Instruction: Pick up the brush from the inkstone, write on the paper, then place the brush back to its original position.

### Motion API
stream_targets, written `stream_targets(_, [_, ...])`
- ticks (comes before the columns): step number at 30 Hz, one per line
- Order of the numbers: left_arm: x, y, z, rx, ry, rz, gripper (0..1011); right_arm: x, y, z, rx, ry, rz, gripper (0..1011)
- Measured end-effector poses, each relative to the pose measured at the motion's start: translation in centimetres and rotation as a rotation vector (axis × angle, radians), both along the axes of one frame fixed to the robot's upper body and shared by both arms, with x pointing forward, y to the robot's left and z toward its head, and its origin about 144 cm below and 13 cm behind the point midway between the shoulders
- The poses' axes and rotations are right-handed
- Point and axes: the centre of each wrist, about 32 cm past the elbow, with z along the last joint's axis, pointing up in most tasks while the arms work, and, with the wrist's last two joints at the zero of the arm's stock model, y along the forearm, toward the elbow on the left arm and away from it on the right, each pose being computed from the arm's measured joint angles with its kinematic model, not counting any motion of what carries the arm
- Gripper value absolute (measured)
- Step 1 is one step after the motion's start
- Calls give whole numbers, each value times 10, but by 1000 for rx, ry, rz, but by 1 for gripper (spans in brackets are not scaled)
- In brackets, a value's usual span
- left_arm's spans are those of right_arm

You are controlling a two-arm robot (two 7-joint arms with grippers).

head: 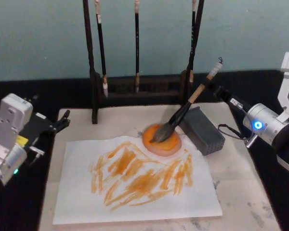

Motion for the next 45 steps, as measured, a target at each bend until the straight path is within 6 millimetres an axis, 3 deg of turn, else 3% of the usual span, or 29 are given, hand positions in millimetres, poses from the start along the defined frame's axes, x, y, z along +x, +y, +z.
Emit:
stream_targets(28, [0, 0, 0, 0, 0, 0, 1001, -1, 1, -1, -9, 0, -6, 176])
stream_targets(34, [0, 0, 0, 0, 0, 0, 1001, -1, 1, -1, -8, 0, -5, 307])
stream_targets(45, [0, 0, 0, 0, 0, 0, 1001, -1, 1, -1, -7, 0, -4, 679])
